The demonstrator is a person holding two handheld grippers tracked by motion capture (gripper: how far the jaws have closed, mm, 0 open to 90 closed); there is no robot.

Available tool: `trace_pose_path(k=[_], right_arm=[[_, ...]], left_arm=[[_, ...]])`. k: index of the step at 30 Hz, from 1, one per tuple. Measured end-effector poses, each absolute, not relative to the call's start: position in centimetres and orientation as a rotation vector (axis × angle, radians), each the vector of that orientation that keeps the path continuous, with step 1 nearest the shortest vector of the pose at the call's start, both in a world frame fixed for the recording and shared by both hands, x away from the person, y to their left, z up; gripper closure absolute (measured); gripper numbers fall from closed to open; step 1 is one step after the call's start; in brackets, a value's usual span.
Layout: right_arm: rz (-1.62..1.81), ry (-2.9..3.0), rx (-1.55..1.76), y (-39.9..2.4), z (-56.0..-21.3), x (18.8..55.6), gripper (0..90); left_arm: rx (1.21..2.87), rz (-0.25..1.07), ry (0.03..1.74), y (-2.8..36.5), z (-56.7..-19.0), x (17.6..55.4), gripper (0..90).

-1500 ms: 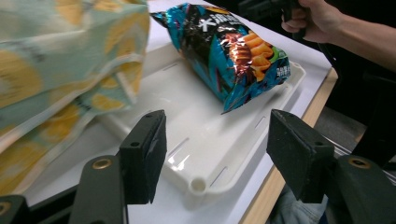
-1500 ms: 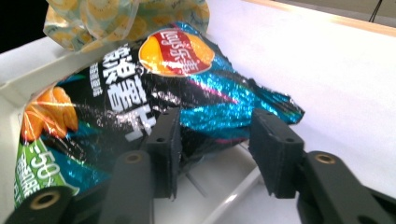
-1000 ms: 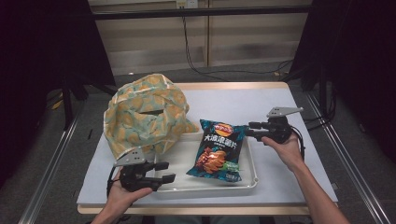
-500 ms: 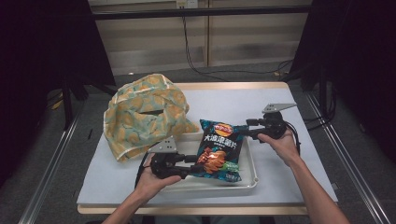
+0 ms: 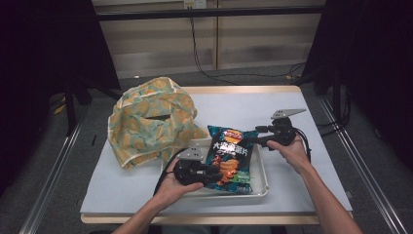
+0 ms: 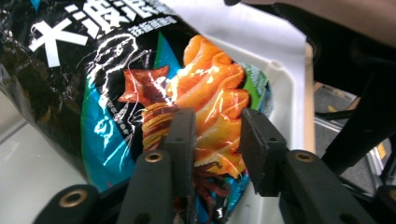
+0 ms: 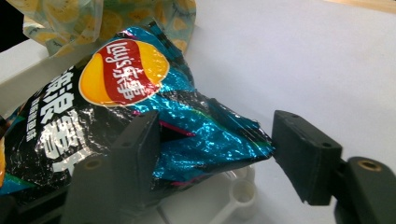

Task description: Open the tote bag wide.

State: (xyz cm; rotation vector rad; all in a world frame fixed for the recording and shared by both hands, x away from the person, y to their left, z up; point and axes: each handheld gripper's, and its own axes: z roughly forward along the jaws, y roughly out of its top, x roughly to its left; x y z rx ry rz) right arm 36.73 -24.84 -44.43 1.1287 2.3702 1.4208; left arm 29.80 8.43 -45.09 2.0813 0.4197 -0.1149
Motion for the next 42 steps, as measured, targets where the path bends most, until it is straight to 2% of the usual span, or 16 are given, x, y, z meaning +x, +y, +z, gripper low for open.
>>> trace_pose_path(k=[3, 6, 8, 9, 11, 13, 15, 16, 19, 24, 30, 38, 42], right_arm=[[1.431, 2.364, 1.155, -25.0, -44.6, 37.0, 26.2], [1.459, 2.377, 1.159, -25.0, -44.8, 37.2, 26.4], [1.479, 2.392, 1.158, -24.9, -44.9, 37.3, 28.6], [1.496, 2.404, 1.16, -24.9, -44.9, 37.4, 34.7], [1.525, 2.424, 1.138, -24.6, -44.9, 37.4, 40.8], [1.506, 2.431, 1.118, -24.3, -44.8, 37.3, 55.5], [1.512, 2.429, 1.113, -24.4, -44.6, 37.3, 63.9], [1.505, 2.429, 1.108, -24.4, -44.6, 37.2, 76.2], [1.512, 2.429, 1.091, -24.2, -44.5, 37.0, 84.4], [1.489, 2.403, 1.067, -23.6, -44.1, 36.9, 89.1], [1.488, 2.385, 1.02, -23.3, -42.7, 36.7, 89.7], [1.496, 2.366, 0.938, -23.3, -40.9, 36.3, 89.8], [1.508, 2.355, 0.925, -23.6, -40.4, 36.3, 89.8]], left_arm=[[2.088, -0.123, 0.421, 8.3, -45.2, 30.0, 67.0], [2.109, -0.122, 0.417, 8.4, -45.4, 30.1, 68.5], [2.119, -0.109, 0.415, 8.3, -45.7, 30.2, 72.5], [2.117, -0.116, 0.421, 8.3, -45.7, 30.2, 72.5], [2.123, -0.12, 0.424, 8.3, -45.9, 30.3, 72.6], [2.118, -0.124, 0.439, 8.3, -46.1, 30.4, 73.7], [2.114, -0.122, 0.441, 8.4, -46.1, 30.3, 73.7], [2.117, -0.121, 0.441, 8.4, -46.1, 30.3, 73.7], [2.142, -0.111, 0.437, 8.2, -45.8, 30.1, 71.6], [2.126, -0.13, 0.437, 8.2, -45.8, 30.2, 67.9], [2.114, -0.137, 0.437, 8.1, -45.4, 30.1, 63.7], [2.056, -0.217, 0.369, 7.7, -44.1, 29.8, 72.6], [2.08, -0.208, 0.368, 6.9, -44.3, 30.3, 76.1]])
